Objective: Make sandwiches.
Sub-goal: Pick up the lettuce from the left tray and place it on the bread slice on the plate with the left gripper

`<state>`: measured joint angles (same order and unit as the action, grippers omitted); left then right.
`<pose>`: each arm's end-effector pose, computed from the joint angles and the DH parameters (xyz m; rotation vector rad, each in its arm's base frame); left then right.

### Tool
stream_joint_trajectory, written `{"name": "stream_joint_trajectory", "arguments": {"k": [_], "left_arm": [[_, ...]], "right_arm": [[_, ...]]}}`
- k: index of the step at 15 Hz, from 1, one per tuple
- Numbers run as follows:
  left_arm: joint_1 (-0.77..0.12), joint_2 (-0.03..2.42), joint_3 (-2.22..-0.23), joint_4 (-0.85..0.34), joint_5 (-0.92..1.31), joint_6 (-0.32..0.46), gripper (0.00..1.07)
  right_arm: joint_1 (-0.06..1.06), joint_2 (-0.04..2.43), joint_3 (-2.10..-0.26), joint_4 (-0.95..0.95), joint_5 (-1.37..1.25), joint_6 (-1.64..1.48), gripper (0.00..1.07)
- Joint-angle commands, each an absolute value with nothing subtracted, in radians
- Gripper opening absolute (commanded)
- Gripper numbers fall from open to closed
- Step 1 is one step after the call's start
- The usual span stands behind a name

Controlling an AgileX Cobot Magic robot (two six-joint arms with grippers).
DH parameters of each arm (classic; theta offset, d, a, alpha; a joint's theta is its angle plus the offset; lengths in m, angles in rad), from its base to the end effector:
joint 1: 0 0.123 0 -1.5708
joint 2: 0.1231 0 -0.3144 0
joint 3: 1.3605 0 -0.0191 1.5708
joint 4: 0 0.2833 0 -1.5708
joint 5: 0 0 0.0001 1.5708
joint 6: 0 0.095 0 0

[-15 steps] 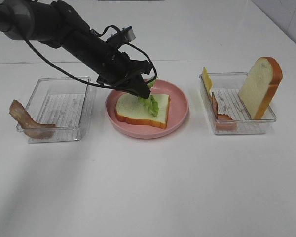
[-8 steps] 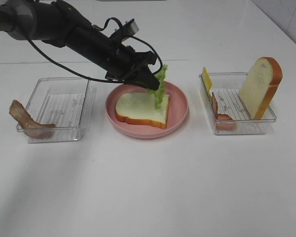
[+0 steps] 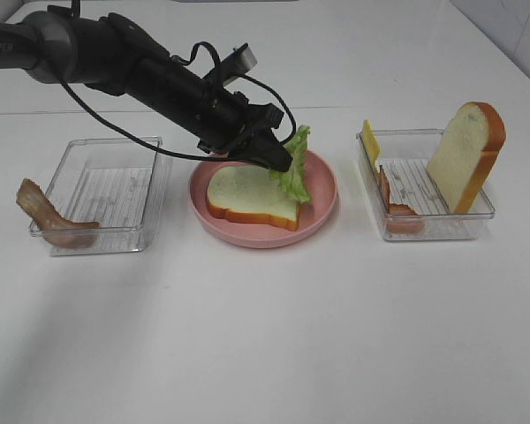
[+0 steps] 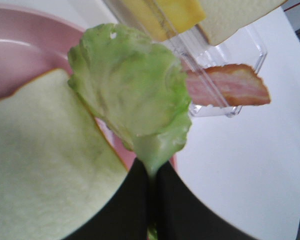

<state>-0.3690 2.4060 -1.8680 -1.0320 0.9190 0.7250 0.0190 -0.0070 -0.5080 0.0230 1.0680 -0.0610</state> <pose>0.4947 -0.2609 0.1375 0.6553 2.4954 -1.1375 -0.0049 0.0018 0.2929 -0.0828 2.0347 0.0011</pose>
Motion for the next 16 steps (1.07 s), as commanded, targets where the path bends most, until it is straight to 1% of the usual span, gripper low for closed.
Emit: {"name": "stream_joint_trajectory", "arguments": {"k": [1, 3, 6, 7, 9, 11, 14, 15, 16], "left_arm": [[-0.372, 2.404, -1.871, -0.924, 0.926, 0.669, 0.0], [-0.372, 2.404, -1.871, -0.857, 0.926, 0.669, 0.0], [-0.372, 2.404, -1.874, -0.812, 0.919, 0.668, 0.0], [-0.372, 2.403, -1.874, -0.805, 0.91, 0.659, 0.05], [-0.372, 2.397, -1.874, -0.784, 0.894, 0.612, 0.21], [-0.372, 2.375, -1.874, -0.742, 0.868, 0.586, 0.36], [-0.372, 2.345, -1.875, -0.655, 0.844, 0.523, 0.51], [-0.372, 2.336, -1.875, -0.604, 0.844, 0.475, 0.59], [-0.372, 2.322, -1.875, -0.544, 0.844, 0.406, 0.65]], "right_arm": [[0.012, -0.021, -0.506, 0.022, 1.058, -0.07, 0.76], [0.012, -0.021, -0.506, 0.022, 1.058, -0.07, 0.76], [0.012, -0.021, -0.506, 0.022, 1.058, -0.07, 0.76], [0.012, -0.021, -0.506, 0.022, 1.058, -0.07, 0.76], [0.012, -0.021, -0.506, 0.022, 1.058, -0.07, 0.76], [0.012, -0.021, -0.506, 0.022, 1.058, -0.07, 0.76], [0.012, -0.021, -0.506, 0.022, 1.058, -0.07, 0.76], [0.012, -0.021, -0.506, 0.022, 1.058, -0.07, 0.76], [0.012, -0.021, -0.506, 0.022, 1.058, -0.07, 0.76]]}}
